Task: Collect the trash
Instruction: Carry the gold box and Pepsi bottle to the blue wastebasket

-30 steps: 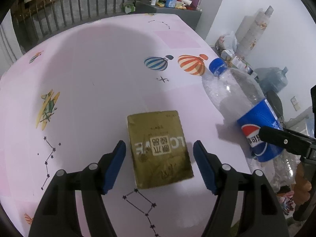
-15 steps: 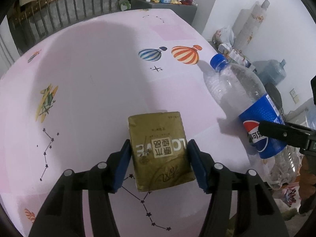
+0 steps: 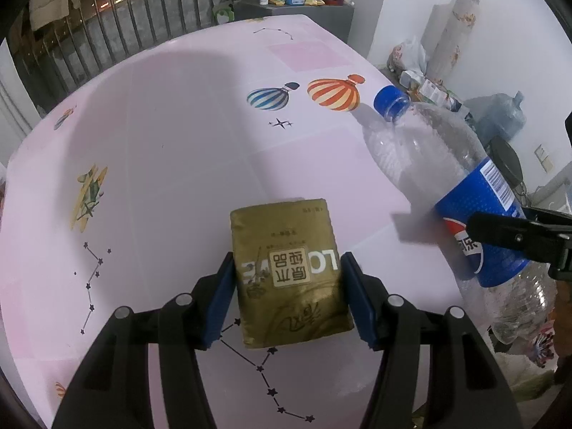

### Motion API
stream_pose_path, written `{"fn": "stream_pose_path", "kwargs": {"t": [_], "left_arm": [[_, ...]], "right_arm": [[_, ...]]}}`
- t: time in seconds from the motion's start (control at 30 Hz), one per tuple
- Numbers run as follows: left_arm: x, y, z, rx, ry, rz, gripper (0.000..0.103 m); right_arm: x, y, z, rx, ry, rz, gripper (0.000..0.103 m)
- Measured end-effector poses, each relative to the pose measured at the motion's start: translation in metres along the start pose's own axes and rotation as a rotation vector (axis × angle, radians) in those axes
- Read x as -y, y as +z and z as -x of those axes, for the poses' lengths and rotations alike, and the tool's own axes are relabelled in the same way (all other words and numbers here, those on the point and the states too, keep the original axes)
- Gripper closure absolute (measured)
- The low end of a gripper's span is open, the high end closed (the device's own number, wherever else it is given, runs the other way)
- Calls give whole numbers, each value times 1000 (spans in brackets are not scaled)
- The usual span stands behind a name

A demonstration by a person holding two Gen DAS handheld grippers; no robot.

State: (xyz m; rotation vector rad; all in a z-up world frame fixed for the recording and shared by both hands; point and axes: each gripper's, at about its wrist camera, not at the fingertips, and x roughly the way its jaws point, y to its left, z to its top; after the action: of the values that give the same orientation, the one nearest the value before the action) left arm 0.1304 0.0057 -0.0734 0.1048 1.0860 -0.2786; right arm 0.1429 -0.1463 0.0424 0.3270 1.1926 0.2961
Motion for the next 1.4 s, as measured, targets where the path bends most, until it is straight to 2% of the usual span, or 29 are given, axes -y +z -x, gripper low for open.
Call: {"fn": "stream_pose_path", "kwargs": {"t": [0.23,0.47,0.97,1.4], "left_arm": [[1,-1,-2,-1,8,-11,46],[4,-1,-2,5,14,-22,46],[3,-3,-2,15,7,-22,47],[9,-1,6,40,4,-42,48]], "right_arm": [[1,1,-5,-17,1,-4,39],[2,4,-8,-29,12,-6,44],[3,1,-6,-19,16,-13,46],[14,-2,12,43,66,-32,46]]}}
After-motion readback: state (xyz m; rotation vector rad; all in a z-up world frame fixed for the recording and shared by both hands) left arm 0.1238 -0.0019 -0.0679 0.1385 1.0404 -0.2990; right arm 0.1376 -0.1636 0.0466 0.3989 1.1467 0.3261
